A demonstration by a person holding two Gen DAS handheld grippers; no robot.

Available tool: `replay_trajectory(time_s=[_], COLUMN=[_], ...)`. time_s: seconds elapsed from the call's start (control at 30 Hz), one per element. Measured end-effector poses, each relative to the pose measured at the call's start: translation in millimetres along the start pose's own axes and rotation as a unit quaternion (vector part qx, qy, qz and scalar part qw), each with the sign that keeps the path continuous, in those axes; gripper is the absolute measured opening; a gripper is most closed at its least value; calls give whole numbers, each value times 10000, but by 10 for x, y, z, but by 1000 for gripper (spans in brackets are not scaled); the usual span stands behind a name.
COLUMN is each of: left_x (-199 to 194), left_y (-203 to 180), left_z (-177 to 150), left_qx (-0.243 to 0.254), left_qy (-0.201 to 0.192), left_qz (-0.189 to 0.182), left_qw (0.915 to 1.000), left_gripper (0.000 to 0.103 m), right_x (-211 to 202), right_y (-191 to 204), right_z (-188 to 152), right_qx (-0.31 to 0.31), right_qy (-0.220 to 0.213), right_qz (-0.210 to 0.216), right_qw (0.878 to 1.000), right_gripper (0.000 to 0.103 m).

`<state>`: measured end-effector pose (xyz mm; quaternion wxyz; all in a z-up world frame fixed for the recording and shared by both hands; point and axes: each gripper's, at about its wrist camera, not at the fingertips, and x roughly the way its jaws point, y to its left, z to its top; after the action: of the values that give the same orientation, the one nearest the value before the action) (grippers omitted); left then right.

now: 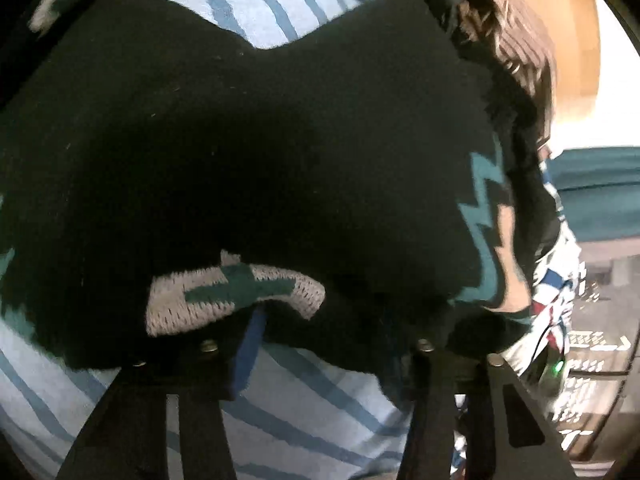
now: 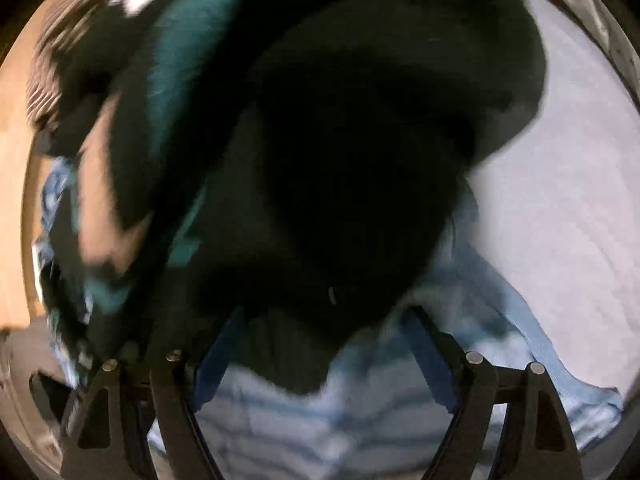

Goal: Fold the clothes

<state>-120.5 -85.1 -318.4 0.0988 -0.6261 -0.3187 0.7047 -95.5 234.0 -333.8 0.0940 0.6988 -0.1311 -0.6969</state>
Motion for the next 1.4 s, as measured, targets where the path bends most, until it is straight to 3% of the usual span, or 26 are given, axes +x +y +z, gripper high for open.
replay_trajectory(time_s=[0.07,0.1,0.13,0.17,0.23,0.33,0.47,0.57,0.63,0.7,0.77,0.8,0.83,0.87,0.93,1.0,1.13,1.23,1.4], left_x=[3,-9,-65,-148,-317,-648,-1075,-1213,-1178,-1054,-897,-810,-755,-708,-722,-776,-858,-918,-1109], left_y=[-87,-133,-147,-137,-120,-214,-518,-660,-739,-759,-712,-659,-588,-519,-398,-243,-12,87,111], left_z=[-11,-24,-45,-63,-100,-215,-474,-650,-746,-795,-803,-791,-780,-769,-749,-743,-664,-609,-560], left_qx=[403,635,761,748,726,952,1444,1651,1648,1592,1321,1105,921,751,608,483,193,10,-117], left_qy=[42,53,33,-20,-125,-213,-161,146,448,547,687,768,815,848,731,601,527,483,315], left_qz=[339,514,521,391,131,-181,-848,-1260,-1337,-1212,-992,-856,-791,-728,-624,-539,-499,-437,-214], left_qw=[9986,9966,9957,9964,9972,9951,9857,9781,9762,9783,9839,9872,9893,9909,9935,9956,9972,9979,9992], left_gripper=[29,16,8,8,6,6,5,5,5,5,5,5,11,15,39,48,51,51,51], right_x=[-12,-58,-124,-206,-396,-867,-1665,-2297,-2663,-2858,-2825,-2789,-2754,-2678,-2397,-2085,-1341,-920,-614], right_y=[45,53,33,-6,-100,-311,-649,-957,-1172,-1425,-1513,-1527,-1541,-1499,-1314,-1129,-936,-959,-1026], right_z=[75,99,109,108,85,-78,-419,-715,-880,-949,-1003,-1033,-1064,-1082,-1066,-1001,-798,-680,-527], right_qx=[56,65,75,86,118,159,410,700,939,1301,1339,1307,1273,1143,679,302,79,90,143], right_qy=[-330,-522,-669,-785,-1032,-1526,-2272,-3031,-3465,-3559,-3313,-3191,-3067,-2919,-2516,-2019,-885,-475,-703], right_qz=[23,99,159,208,359,717,1134,628,121,-487,-222,-12,197,287,223,206,396,325,458], right_qw=[9994,9986,9976,9967,9939,9856,9664,9483,9332,9241,9337,9387,9430,9492,9652,9787,9953,9983,9964], right_gripper=[82,73,42,16,9,7,7,1,1,6,12,19,45,57,57,58,76,76,76])
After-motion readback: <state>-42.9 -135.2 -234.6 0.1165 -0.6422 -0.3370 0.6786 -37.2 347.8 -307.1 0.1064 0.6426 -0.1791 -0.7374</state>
